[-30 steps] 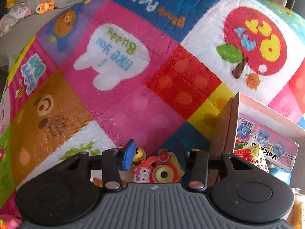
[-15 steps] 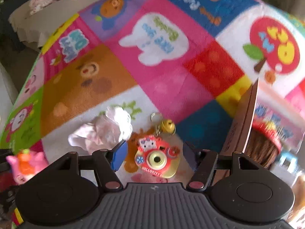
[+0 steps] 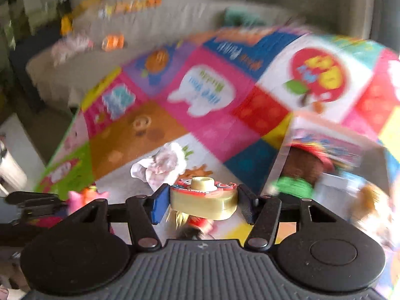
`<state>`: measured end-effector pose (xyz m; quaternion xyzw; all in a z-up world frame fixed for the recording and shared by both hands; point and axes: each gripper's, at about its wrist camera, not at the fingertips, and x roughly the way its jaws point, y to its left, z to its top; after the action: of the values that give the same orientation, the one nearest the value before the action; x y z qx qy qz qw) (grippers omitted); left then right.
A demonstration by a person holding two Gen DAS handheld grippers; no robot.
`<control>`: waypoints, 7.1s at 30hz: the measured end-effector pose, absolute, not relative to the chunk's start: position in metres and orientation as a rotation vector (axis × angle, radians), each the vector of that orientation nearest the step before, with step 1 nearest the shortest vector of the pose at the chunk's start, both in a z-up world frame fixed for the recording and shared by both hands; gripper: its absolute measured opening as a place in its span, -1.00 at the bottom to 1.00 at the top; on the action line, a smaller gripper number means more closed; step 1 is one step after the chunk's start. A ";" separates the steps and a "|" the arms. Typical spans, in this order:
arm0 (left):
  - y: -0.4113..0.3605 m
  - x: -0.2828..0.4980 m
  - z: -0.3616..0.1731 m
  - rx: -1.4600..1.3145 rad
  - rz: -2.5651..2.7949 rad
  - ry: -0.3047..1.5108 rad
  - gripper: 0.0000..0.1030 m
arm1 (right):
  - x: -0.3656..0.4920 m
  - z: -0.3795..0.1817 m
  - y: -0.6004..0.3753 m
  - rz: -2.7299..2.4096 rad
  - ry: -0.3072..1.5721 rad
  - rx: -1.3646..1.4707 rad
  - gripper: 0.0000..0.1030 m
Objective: Organize objects
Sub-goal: 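Grasp the yellow Hello Kitty toy with the right tool while the left tool holds the bird, then lower the pink bird into the pink box with the left tool while the right tool carries the yellow toy, then drop the yellow Hello Kitty toy into the pink box with the right tool, then grasp the small red-hatted doll figure with the left tool, then grasp the pink-white cloth with the right tool while the left tool holds the doll figure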
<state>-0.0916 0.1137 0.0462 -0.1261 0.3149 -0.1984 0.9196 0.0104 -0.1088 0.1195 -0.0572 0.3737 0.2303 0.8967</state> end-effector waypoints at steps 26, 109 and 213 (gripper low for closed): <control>-0.167 0.176 0.071 -0.180 -0.572 0.872 -0.28 | -0.096 0.074 -0.290 0.284 0.491 0.153 -0.04; 0.008 -0.004 0.026 -0.178 -0.269 0.840 -0.10 | -0.060 0.015 -0.183 0.276 0.664 -0.017 0.93; 0.022 -0.105 0.039 -0.114 -0.293 0.689 -0.32 | -0.130 0.041 -0.203 0.343 0.606 -0.013 0.87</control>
<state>-0.1048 0.0224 0.0389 -0.0554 0.3362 -0.1431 0.9292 -0.1299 -0.2035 0.0410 -0.0061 0.2971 0.1682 0.9399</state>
